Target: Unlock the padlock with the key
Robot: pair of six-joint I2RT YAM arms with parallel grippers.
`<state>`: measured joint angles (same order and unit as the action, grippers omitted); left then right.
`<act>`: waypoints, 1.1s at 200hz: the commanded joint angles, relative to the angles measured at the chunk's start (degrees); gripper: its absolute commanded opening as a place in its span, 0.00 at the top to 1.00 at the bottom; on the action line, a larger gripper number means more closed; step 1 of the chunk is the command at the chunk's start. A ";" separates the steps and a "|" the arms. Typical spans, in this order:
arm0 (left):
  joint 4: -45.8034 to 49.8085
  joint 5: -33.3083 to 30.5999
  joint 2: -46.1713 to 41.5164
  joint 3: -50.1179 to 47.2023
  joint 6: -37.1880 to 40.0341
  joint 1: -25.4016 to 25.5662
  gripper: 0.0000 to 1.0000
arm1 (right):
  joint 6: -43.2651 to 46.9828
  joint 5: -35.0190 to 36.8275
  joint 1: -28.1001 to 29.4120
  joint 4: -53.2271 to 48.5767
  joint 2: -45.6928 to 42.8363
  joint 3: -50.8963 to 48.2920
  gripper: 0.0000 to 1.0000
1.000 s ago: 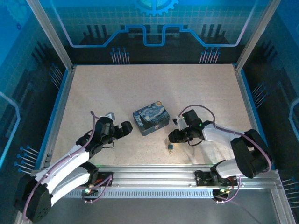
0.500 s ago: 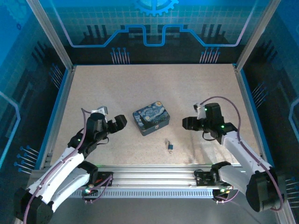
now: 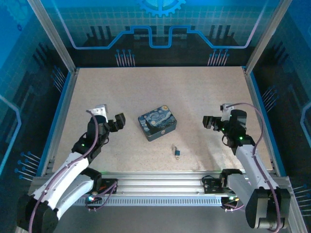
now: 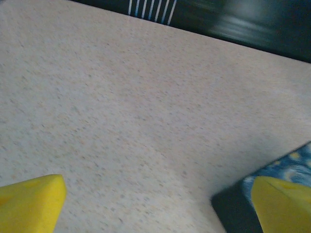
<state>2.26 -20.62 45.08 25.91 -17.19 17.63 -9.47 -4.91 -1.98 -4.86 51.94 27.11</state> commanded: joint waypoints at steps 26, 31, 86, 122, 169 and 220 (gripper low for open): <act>-18.42 -2.46 5.51 -7.24 15.75 -3.79 0.01 | 4.64 6.75 -1.09 19.99 5.29 -5.58 0.00; -19.77 -2.29 6.07 -7.85 16.17 -4.34 0.01 | 4.71 6.71 -1.22 22.78 6.10 -5.96 0.00; -30.74 5.38 13.69 -11.20 17.82 -9.45 0.01 | 4.55 3.14 -1.23 43.65 15.71 -9.58 0.00; -37.86 9.62 19.77 -11.16 20.22 -10.96 0.01 | 5.26 1.83 -0.84 52.05 21.14 -10.50 0.00; -49.04 15.62 26.27 -11.71 23.14 -12.74 0.01 | 7.84 0.34 1.12 56.94 28.96 -9.71 0.00; -59.08 20.81 34.01 -11.57 22.23 -14.55 0.01 | 10.65 0.58 3.35 54.89 33.44 -6.40 0.00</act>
<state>-47.97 -4.36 75.46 15.18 4.67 4.19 -1.34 -3.49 0.12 49.80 84.31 17.37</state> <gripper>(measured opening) 0.990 0.997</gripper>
